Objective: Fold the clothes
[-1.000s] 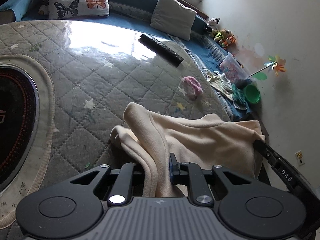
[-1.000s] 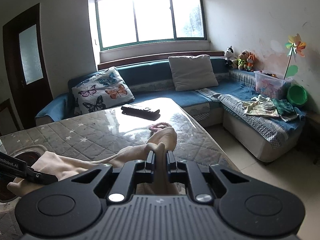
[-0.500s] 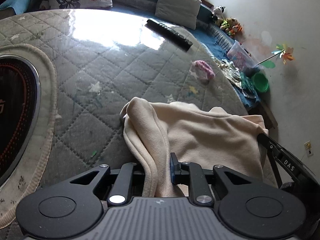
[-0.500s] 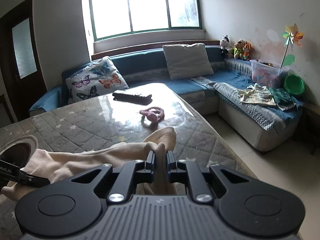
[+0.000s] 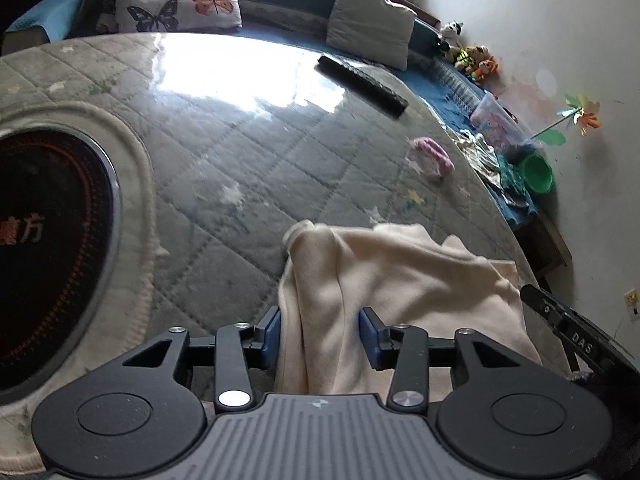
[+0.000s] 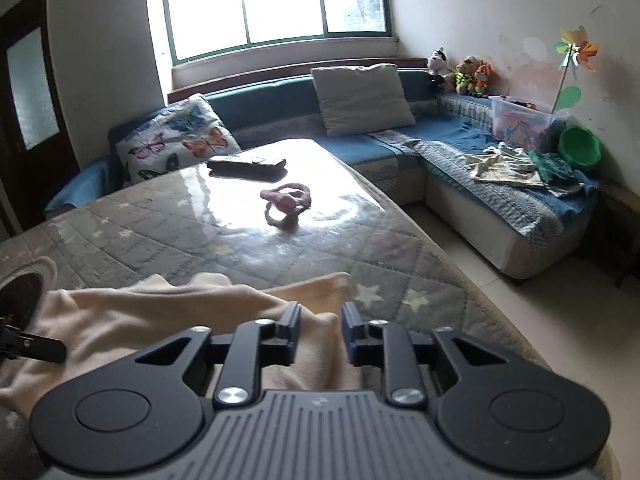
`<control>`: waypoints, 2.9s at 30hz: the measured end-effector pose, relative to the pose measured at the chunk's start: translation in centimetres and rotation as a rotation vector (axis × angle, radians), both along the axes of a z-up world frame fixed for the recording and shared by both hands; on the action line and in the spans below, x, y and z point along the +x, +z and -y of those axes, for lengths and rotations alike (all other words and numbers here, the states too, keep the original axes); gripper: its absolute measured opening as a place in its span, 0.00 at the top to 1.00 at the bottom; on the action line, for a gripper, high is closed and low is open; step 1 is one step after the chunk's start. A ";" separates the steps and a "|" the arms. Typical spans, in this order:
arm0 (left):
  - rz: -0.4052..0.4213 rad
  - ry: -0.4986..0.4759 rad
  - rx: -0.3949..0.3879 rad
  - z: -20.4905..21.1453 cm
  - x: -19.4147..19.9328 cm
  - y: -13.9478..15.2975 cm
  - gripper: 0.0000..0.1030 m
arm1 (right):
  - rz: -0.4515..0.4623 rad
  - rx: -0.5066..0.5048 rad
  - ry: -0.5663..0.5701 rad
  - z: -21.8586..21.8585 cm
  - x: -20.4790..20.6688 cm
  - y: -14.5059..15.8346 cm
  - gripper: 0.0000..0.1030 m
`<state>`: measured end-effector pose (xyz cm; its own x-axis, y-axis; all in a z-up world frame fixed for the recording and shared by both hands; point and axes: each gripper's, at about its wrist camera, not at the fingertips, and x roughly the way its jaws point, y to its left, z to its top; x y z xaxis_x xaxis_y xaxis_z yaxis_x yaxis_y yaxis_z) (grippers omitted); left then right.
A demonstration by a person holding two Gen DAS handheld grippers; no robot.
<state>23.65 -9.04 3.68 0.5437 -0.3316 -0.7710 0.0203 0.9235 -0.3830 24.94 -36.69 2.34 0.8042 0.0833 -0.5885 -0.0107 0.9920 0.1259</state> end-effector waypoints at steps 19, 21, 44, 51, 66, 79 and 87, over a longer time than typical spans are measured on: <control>0.081 -0.063 0.024 2.2 2.8 2.3 0.52 | -0.065 -0.045 0.160 -6.9 4.4 -2.4 0.56; 0.085 -0.076 0.019 2.8 3.1 2.3 0.52 | -0.059 -0.072 0.167 -7.2 4.3 -2.2 0.56; 0.039 -0.079 0.026 4.1 6.5 -0.9 0.52 | -0.024 -0.082 0.192 -7.5 5.6 -1.6 0.56; 0.049 -0.054 0.010 2.9 6.4 -0.4 0.52 | -0.004 -0.110 0.210 -8.0 5.6 -1.1 0.57; 0.076 -0.022 0.002 0.3 4.1 0.9 0.46 | 0.021 -0.113 0.236 -8.9 5.0 -0.3 0.54; 0.045 0.004 0.054 -1.6 1.8 -0.7 0.45 | 0.013 -0.136 0.391 -11.7 -1.5 -0.3 0.39; 0.056 0.016 0.063 -1.8 2.2 -1.0 0.45 | 0.093 -0.251 0.486 -15.6 -6.2 -1.3 0.34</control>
<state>25.81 -7.20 2.70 0.5918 -0.2740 -0.7581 0.0250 0.9462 -0.3225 18.77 -21.14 1.03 0.7581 0.3237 -0.5661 -0.4740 0.8697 -0.1375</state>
